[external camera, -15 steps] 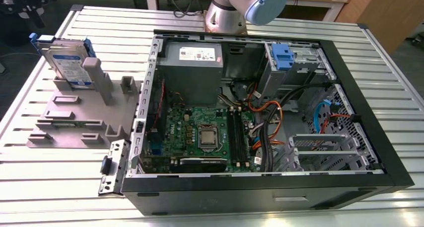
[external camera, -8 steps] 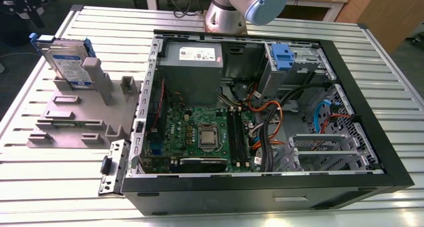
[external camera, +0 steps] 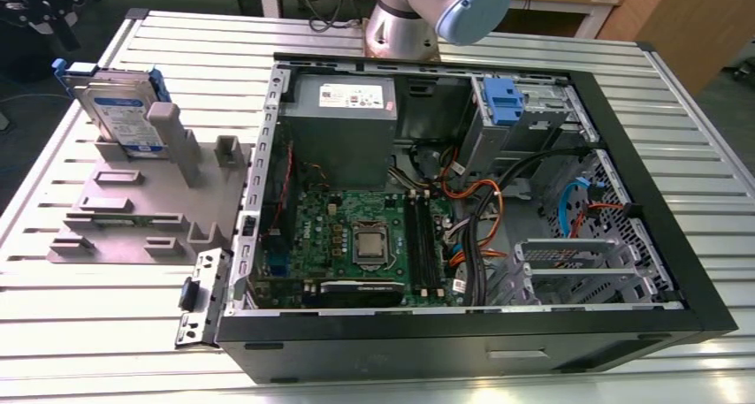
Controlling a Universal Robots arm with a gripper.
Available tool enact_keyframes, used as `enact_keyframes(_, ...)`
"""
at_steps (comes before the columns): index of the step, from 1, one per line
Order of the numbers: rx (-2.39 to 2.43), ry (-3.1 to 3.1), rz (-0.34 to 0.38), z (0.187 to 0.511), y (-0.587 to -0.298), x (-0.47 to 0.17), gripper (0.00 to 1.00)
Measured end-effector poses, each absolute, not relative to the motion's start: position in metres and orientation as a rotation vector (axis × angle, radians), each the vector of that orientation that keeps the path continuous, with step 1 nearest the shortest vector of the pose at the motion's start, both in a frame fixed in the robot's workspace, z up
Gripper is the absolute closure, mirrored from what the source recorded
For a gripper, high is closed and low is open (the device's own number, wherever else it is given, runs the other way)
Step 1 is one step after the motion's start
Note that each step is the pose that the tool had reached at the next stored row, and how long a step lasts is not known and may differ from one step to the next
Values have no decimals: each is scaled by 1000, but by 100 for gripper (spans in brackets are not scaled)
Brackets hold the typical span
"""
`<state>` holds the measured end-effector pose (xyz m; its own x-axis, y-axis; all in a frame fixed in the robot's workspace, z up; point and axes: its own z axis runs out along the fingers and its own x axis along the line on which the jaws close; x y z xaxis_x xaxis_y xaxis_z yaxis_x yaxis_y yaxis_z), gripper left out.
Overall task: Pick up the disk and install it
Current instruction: 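Pick up the disk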
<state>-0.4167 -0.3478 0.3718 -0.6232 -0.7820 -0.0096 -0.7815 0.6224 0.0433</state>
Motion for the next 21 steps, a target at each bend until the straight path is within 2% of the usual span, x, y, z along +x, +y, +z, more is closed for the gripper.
enact_keyframes(21,1539,-2723,-66,372,-348,-417,89)
